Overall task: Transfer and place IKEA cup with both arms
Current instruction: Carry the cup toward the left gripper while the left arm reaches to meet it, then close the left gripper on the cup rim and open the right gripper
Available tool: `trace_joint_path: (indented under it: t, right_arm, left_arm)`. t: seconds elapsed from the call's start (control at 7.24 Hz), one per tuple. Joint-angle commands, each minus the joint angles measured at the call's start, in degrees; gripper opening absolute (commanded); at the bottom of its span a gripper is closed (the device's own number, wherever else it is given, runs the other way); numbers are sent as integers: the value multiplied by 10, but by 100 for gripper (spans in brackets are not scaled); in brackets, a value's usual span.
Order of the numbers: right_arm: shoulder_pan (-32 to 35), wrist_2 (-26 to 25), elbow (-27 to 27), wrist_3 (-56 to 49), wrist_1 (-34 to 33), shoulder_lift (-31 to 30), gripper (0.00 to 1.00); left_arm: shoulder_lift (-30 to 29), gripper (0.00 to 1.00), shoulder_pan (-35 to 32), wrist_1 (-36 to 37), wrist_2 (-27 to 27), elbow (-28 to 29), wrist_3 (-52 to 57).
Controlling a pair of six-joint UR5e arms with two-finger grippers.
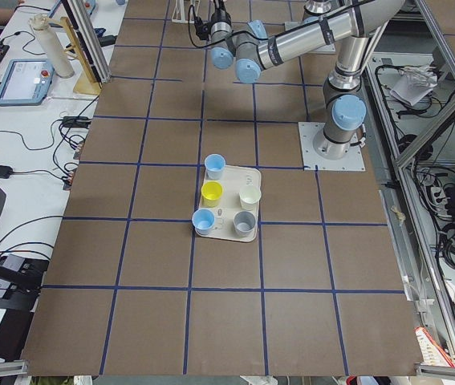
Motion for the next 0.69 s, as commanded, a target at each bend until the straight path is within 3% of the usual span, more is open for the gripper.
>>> trace_joint_path:
  t: [0.0,0.14,0.28,0.55]
  right_arm:
    - [0,0,1,0,0,1,28]
    - [0,2,1,0,-2,1,54]
    - [-1,0,0,1,0,1,100]
    - [-1,-2,-9,10,-1,-1,100]
  left_arm:
    - [11,0,0,1,1,0,4]
    - [12,0,0,1,3,0,6]
    - [13,0,0,1,3,0,6]
    - [20,0,0,1,5,1,8]
